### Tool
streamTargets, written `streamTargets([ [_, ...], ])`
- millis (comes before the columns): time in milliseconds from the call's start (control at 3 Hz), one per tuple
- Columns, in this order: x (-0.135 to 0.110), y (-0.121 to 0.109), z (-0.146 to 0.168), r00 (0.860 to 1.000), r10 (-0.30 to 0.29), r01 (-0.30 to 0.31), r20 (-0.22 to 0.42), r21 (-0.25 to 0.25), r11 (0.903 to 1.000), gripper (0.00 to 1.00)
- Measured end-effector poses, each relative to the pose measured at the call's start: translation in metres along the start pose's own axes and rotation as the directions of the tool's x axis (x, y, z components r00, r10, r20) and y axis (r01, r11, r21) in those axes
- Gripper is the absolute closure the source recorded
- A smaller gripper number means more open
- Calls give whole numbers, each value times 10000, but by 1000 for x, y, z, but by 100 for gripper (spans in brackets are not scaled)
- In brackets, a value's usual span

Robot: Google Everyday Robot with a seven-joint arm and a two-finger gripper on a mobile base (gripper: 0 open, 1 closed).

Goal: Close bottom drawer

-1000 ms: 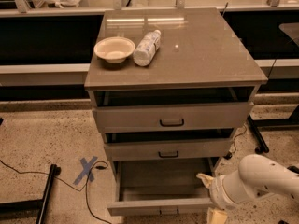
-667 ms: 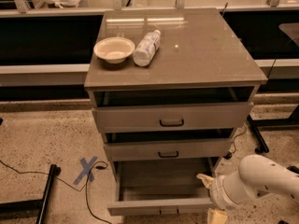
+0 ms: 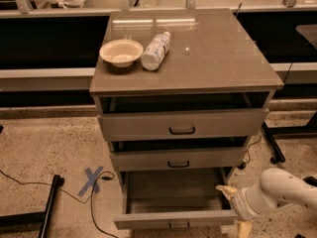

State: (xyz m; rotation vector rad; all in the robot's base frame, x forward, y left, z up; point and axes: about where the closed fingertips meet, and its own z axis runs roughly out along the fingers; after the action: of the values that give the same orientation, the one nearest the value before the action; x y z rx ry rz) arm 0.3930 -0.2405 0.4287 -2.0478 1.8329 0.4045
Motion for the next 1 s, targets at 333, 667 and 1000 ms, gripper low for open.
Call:
streamTargets([
  [333,11,-4,18,9987,-483,483,186,-10,9988,0],
  [667,11,-4,18,9986,-487,487,185,-19,9988,0],
  [1000,10,2,47,9983,-254,274,528,-371,9989,0],
])
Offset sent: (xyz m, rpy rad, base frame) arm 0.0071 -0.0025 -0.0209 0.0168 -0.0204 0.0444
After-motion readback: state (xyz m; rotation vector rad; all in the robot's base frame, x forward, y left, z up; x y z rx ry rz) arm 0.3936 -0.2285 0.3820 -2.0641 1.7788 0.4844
